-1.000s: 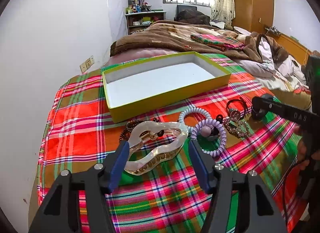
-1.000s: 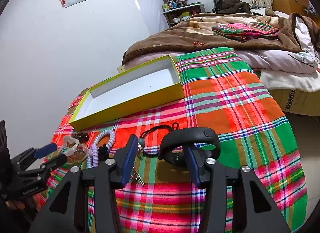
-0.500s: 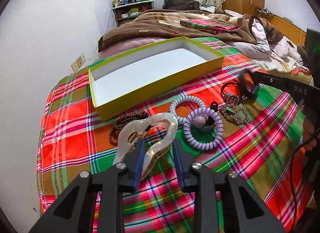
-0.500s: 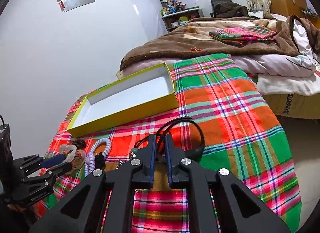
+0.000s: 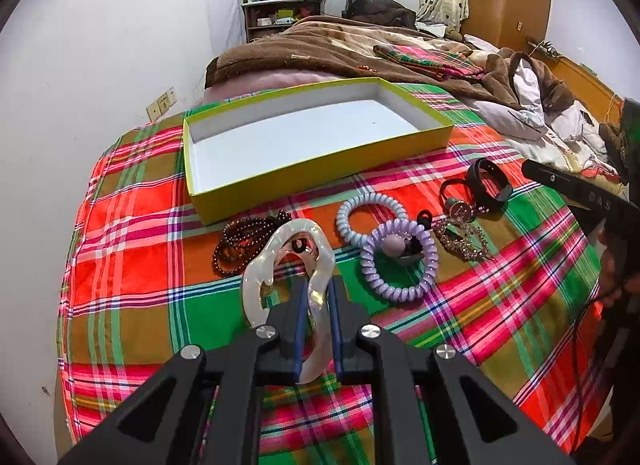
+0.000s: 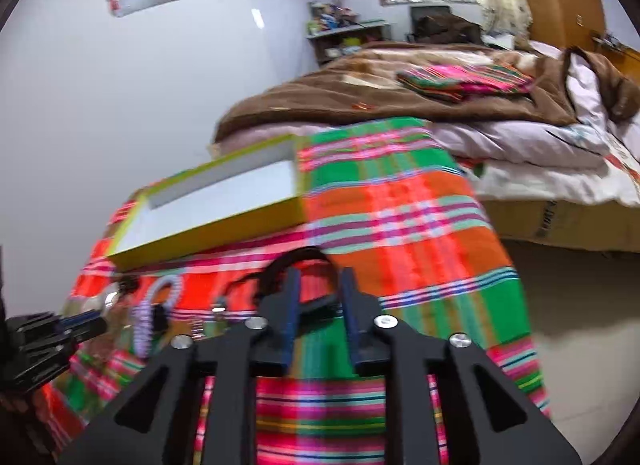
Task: Organize jewelry
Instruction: 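Carry the black band with the right tool while the left tool carries the claw clip into the box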
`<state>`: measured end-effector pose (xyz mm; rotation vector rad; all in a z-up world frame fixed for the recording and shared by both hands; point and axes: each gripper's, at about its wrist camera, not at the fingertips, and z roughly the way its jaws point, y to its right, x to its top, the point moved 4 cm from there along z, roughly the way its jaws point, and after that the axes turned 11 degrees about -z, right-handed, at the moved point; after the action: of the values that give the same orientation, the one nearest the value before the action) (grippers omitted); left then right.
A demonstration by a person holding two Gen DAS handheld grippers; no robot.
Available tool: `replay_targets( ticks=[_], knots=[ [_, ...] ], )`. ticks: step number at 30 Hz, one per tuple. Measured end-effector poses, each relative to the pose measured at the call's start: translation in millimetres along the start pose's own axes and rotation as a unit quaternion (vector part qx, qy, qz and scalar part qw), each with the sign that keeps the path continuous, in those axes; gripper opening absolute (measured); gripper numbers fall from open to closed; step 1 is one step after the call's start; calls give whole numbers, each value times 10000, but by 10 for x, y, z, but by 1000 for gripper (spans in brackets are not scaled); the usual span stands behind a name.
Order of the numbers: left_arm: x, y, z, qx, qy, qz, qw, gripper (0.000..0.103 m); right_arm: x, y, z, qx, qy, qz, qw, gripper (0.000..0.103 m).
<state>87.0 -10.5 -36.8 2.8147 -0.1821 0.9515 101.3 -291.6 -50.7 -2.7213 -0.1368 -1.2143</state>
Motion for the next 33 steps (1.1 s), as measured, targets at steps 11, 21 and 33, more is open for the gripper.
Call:
replay_targets(
  ticks=[11,21,33],
  knots=[
    [38,31,85,78,-162,21,9998,13,37,-94,456,-56,-829,-322,9960,28],
    [41,11,106,105,-257,-31,9996,12,65,-107,362,-68,-668,-382,9970,6],
    [222,-122,-153,22,50,-333,9994,12,288,-111,121,65,-351,-203,9992,6]
  ],
)
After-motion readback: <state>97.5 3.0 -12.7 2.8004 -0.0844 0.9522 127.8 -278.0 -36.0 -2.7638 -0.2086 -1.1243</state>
